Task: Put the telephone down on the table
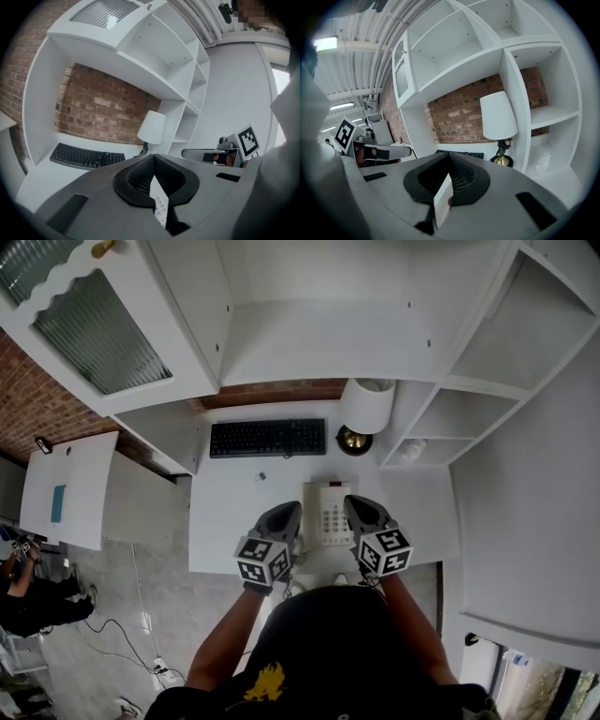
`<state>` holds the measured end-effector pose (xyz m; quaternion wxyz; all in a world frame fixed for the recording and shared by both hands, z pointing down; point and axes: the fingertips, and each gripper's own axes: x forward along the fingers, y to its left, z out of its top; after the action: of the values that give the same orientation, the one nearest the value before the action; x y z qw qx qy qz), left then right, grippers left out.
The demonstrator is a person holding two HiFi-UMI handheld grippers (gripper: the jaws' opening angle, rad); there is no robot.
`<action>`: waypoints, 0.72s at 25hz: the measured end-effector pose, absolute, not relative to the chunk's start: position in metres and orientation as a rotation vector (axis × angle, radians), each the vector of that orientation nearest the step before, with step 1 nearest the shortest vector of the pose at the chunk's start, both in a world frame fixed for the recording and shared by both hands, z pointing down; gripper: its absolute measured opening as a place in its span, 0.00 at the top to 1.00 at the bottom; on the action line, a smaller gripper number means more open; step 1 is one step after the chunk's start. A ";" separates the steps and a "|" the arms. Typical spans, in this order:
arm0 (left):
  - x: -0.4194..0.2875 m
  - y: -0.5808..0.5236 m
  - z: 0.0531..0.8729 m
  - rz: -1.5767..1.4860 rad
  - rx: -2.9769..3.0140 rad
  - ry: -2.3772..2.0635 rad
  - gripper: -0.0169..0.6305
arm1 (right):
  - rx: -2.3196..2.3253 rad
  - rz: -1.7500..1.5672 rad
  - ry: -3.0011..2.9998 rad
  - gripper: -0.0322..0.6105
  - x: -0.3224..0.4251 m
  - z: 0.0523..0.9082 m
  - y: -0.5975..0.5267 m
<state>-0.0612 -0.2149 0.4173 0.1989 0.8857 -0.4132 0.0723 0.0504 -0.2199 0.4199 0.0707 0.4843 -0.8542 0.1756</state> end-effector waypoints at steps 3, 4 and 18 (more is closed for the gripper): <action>-0.064 -0.224 0.405 0.169 2.500 -1.178 0.95 | 1.458 0.431 -2.568 0.95 0.047 0.407 -0.224; -0.064 -0.227 0.400 0.159 2.509 -1.181 0.95 | 1.458 0.407 -2.570 0.95 0.047 0.403 -0.225; -0.113 -0.241 0.342 0.172 2.636 -1.379 0.95 | 1.627 0.249 -2.604 0.95 0.086 0.331 -0.225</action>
<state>-0.1134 -0.2415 0.3424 0.0809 0.8816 -0.4614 0.0576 0.0857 -0.2250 0.3309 0.0306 0.5280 -0.8449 0.0807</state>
